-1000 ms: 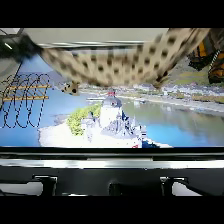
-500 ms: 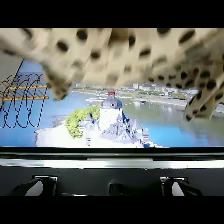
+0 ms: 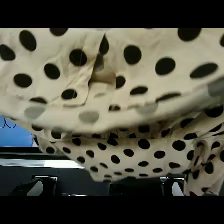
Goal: Fold the clothes and pants, and hang the long-sleeved shirts on hangers.
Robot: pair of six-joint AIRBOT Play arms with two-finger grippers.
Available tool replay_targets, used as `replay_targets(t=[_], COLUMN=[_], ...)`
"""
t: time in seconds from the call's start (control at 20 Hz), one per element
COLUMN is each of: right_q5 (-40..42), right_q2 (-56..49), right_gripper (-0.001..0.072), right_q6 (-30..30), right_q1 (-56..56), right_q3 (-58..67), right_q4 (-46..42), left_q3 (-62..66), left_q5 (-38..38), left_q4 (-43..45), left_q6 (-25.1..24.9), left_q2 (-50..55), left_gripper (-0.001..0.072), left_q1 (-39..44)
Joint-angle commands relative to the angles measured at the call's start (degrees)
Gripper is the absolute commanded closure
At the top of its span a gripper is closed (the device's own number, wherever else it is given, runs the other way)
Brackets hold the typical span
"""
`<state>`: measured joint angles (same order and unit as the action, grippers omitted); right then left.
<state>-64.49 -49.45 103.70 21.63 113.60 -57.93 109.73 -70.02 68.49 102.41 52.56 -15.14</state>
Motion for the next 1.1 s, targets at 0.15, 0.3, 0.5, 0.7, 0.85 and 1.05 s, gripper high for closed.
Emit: replay_targets(t=[0.15, 0.3, 0.5, 0.7, 0.85, 1.05], right_q5=[-11.6, -10.5, -0.8, 1.8, -1.9, -11.6], right_q2=[-25.9, -40.5, -54.2, -62.0, -62.3, -55.1], right_gripper=[0.0693, 0.0693, 0.0693, 0.0693, 0.0601, 0.0078], right_q6=[6.2, 6.1, 9.0, 11.0, 10.0, 0.9], right_q1=[-7.0, -13.5, -15.8, -16.2, -16.0, -12.1], right_q3=[0.0, -0.1, 0.0, -0.1, 0.0, 0.0], right_q4=[4.9, -5.8, -11.2, -10.7, -11.0, -11.1], left_q3=[-7.4, -7.4, -7.4, -7.4, -7.2, -5.6], left_q5=[0.4, 7.2, 19.0, 15.8, 12.0, 4.4], left_q4=[-4.9, -4.9, -7.6, -10.5, -10.5, -10.6], left_q6=[-7.1, -7.9, -5.9, -5.9, -5.9, -5.3], left_q2=[20.8, 35.4, 50.1, 56.9, 56.9, 51.4], left_gripper=[0.0691, 0.0691, 0.0691, 0.0689, 0.0561, 0.0031], left_q1=[7.0, 11.4, 13.8, 15.4, 15.3, 11.4])
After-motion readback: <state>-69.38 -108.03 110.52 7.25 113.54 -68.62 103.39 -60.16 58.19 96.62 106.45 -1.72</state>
